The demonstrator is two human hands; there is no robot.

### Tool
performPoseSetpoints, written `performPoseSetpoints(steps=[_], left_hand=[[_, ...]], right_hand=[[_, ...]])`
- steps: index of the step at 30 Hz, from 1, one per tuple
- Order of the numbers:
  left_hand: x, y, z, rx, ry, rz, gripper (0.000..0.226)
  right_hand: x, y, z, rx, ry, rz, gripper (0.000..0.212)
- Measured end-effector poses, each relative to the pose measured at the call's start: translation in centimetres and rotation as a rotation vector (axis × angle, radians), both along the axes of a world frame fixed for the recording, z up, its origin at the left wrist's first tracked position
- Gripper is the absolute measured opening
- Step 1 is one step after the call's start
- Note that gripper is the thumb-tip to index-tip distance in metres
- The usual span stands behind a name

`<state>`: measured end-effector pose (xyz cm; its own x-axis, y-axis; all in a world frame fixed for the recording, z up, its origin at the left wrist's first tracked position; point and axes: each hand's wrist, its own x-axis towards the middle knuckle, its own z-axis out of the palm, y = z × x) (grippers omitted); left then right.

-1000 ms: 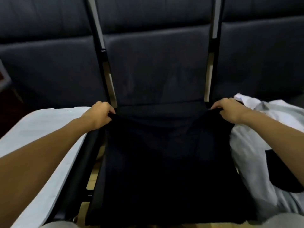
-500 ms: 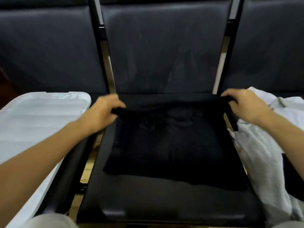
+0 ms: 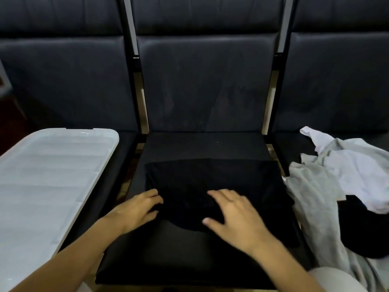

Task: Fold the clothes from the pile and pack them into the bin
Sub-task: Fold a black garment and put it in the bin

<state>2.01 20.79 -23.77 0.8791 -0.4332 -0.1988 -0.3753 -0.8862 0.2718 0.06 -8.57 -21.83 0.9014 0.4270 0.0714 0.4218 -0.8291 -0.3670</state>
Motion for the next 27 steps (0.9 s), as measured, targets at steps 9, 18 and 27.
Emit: performPoseSetpoints(steps=[9,18,27], left_hand=[[-1.7,-5.8,6.3,-0.709,0.172,0.165,0.043],[2.4,-6.2,5.3,-0.155,-0.17,0.316,0.029],[13.5,-22.2,2.6,-0.661,-0.074,0.235,0.045]], right_hand=[[-1.6,6.7,2.7,0.447,0.164,-0.195,0.016],[-0.8,0.2,4.1,1.022,0.164,-0.506,0.011],[-0.7,-11.9,0.8,0.456,0.243,-0.82,0.04]])
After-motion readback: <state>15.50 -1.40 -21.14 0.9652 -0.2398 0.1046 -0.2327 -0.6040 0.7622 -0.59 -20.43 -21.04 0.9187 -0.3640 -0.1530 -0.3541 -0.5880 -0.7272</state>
